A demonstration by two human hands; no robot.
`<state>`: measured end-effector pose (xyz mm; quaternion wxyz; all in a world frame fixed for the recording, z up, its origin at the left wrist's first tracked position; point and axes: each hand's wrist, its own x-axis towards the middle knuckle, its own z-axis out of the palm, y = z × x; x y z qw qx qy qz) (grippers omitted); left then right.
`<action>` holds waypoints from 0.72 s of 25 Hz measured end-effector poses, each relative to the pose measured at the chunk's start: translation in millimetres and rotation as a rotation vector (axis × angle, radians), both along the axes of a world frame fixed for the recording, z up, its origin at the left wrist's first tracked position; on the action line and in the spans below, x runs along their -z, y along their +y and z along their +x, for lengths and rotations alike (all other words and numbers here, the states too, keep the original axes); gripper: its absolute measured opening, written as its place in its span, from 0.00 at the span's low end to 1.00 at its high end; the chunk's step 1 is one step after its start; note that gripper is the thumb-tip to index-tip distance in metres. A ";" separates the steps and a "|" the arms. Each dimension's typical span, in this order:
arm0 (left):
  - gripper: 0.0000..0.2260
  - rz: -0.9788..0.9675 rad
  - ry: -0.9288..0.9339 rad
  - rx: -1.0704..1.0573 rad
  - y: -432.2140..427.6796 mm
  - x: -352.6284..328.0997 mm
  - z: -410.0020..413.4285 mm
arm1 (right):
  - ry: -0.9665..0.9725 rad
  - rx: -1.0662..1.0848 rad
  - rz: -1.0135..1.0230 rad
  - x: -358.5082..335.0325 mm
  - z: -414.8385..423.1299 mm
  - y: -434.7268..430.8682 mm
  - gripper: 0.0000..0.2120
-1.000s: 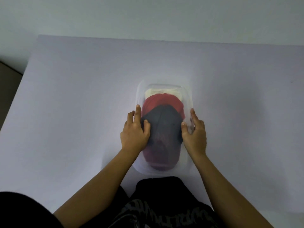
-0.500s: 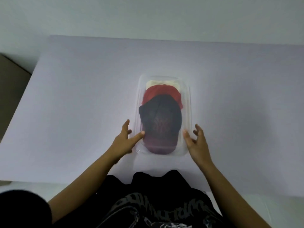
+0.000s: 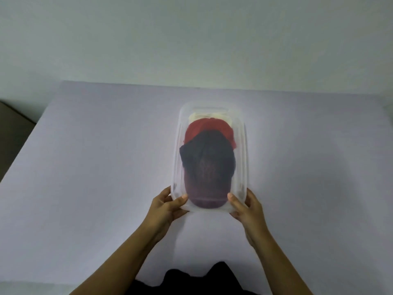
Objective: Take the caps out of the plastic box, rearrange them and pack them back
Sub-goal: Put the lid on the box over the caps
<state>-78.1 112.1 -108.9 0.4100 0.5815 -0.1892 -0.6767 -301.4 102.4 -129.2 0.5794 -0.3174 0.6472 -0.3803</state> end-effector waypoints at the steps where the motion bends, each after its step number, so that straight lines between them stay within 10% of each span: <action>1: 0.12 0.003 -0.002 0.007 -7.4 -0.6 -3.0 | 0.001 0.001 0.002 2.1 -1.8 -6.8 0.22; 18: 0.15 0.128 -0.019 0.002 -186.9 5.8 -67.5 | 0.008 0.008 0.035 17.4 -58.4 -183.1 0.23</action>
